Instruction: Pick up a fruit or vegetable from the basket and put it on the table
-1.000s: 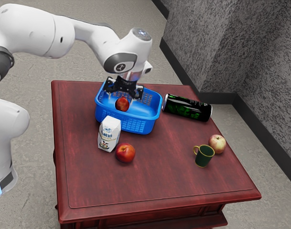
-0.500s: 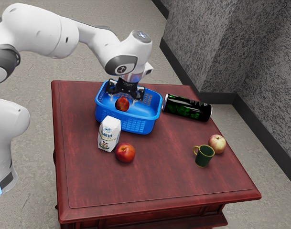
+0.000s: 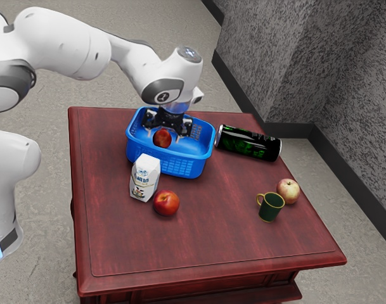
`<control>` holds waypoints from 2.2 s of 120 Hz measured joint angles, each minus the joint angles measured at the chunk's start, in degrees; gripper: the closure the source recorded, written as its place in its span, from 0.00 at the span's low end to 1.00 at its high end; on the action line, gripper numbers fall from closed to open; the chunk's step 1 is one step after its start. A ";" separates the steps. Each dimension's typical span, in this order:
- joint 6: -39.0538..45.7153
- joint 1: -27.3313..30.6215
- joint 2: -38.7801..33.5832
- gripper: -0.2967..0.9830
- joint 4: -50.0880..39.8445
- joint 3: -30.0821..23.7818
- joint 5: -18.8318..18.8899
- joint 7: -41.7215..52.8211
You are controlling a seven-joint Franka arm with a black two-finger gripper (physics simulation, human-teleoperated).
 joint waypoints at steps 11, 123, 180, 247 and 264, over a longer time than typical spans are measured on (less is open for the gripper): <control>0.38 0.28 0.14 0.25 -0.06 -0.15 0.00 0.00; 1.17 2.15 1.76 0.36 -0.07 -2.04 0.00 -0.03; 1.14 2.94 1.72 0.38 -0.07 -2.04 0.01 -0.08; 1.56 2.43 1.62 0.44 0.25 -2.47 0.33 -0.11; 1.29 2.01 1.38 0.44 1.06 -2.29 0.56 -0.15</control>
